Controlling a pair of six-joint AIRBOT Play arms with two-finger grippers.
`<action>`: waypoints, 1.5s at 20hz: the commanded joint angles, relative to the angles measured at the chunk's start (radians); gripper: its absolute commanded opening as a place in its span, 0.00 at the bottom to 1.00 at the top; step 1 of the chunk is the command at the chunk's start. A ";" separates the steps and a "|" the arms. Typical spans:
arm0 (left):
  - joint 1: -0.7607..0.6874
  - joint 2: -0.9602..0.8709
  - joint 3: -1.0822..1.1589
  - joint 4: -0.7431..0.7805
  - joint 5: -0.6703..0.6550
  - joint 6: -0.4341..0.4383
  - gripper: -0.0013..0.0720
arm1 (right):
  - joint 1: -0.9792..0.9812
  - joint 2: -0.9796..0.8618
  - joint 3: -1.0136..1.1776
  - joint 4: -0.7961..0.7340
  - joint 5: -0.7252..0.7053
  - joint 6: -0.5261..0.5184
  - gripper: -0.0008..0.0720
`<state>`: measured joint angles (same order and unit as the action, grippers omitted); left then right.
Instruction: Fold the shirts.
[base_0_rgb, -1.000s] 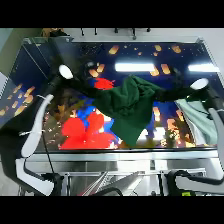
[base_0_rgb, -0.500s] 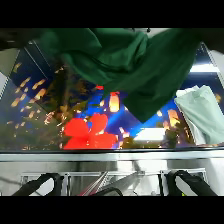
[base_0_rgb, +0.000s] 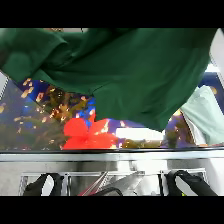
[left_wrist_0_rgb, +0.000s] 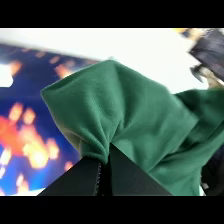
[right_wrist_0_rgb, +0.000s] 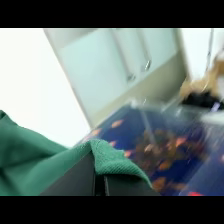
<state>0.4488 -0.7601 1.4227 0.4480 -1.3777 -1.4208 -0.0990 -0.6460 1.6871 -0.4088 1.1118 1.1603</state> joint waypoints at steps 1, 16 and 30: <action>0.002 0.039 -0.188 0.046 -0.015 -0.016 0.04 | 0.001 -0.076 0.002 0.081 0.122 0.021 0.05; 0.081 0.184 -0.090 -0.671 0.035 0.247 0.04 | 0.001 -0.027 0.003 0.399 0.207 -0.168 0.04; -0.363 -0.330 -0.413 0.074 0.655 0.352 0.04 | 0.112 -0.607 -0.224 0.141 -0.073 -0.424 0.05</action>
<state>0.3126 -0.8753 1.1622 0.3832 -1.0317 -1.1542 -0.0341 -1.0451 1.5135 -0.2798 1.1511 0.8547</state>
